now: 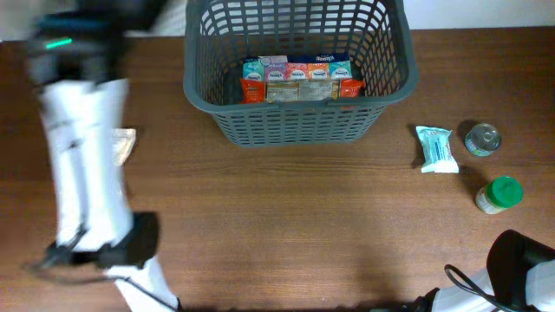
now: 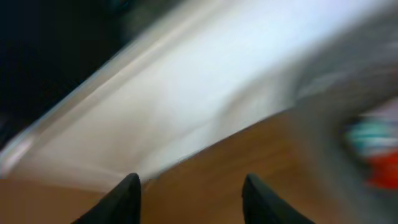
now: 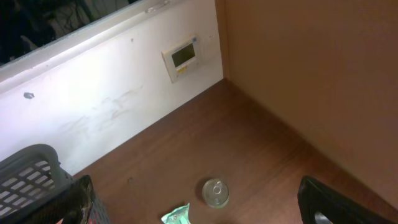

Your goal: Pack container

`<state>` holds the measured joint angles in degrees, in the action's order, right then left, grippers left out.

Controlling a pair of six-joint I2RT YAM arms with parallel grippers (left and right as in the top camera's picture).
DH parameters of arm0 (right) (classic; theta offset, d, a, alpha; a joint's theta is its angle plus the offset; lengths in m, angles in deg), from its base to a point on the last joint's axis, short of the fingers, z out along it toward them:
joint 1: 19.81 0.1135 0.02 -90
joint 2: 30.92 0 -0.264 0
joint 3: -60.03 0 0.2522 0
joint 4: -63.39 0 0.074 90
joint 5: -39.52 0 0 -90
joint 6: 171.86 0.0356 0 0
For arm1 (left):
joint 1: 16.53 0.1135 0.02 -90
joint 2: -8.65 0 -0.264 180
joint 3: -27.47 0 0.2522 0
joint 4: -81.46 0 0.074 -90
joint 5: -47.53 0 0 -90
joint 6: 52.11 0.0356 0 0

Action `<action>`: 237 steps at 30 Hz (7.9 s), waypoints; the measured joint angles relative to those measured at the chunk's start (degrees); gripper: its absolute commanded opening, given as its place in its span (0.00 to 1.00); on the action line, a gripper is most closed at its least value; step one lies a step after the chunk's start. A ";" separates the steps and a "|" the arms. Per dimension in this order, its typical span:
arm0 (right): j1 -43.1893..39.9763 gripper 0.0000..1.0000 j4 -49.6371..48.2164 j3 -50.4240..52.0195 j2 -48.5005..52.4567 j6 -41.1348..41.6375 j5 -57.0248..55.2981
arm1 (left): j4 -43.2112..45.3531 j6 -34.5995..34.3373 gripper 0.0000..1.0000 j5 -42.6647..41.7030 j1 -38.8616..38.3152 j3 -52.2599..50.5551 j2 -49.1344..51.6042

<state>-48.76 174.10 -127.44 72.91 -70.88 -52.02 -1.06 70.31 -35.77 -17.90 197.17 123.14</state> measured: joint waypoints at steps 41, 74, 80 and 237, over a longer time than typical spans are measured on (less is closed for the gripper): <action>0.00 0.99 0.02 -0.02 0.00 -0.02 0.00 | -4.61 -9.40 0.63 -11.85 32.41 -42.60 22.49; 0.00 0.99 0.00 0.00 0.00 0.02 0.00 | 4.02 -8.81 0.02 -46.49 17.62 22.91 10.99; 0.00 0.99 0.02 0.00 0.00 -0.02 0.00 | 4.28 1.16 0.02 -43.87 -2.01 22.95 6.88; -2.82 0.99 -33.03 89.70 -3.34 -1.73 -1.03 | -17.42 -26.27 0.99 -3.34 18.53 -17.14 7.45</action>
<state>-51.58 141.07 -37.74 69.57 -72.61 -53.04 -18.48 44.04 -39.11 0.64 180.03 130.60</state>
